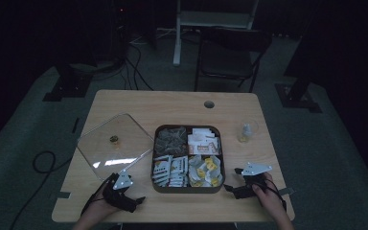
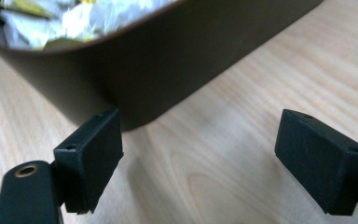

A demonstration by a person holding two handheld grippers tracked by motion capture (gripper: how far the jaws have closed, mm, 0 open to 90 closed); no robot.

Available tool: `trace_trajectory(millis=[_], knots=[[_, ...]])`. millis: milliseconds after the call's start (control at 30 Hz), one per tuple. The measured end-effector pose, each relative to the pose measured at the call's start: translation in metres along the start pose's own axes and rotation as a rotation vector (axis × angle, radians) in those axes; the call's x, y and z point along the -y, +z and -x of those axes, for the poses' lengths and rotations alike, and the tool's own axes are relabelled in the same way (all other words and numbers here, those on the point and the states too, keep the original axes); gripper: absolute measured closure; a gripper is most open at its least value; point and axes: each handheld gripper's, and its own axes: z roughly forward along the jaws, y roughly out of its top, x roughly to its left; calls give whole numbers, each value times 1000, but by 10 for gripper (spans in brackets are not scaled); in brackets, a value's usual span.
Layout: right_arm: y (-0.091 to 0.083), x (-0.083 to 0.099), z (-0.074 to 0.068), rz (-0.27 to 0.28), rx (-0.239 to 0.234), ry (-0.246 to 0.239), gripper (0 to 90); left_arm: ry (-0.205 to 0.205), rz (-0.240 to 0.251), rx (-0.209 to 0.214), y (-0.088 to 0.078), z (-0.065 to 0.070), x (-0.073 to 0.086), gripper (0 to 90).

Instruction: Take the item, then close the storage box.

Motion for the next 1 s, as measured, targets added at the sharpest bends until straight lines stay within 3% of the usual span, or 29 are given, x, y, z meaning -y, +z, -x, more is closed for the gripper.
trace_trajectory(millis=[133, 300, 1000], knots=[[1, 1, -3, -47, 13, -33, 145, 0, 0, 1, 0, 0, 0, 19], [2, 1, -5, -55, 26, -55, 144, -2, 1, -2, 0, 0, 0, 19], [2, 1, -6, -56, 31, -51, 137, -2, -1, -3, -1, 2, 1, 20]])
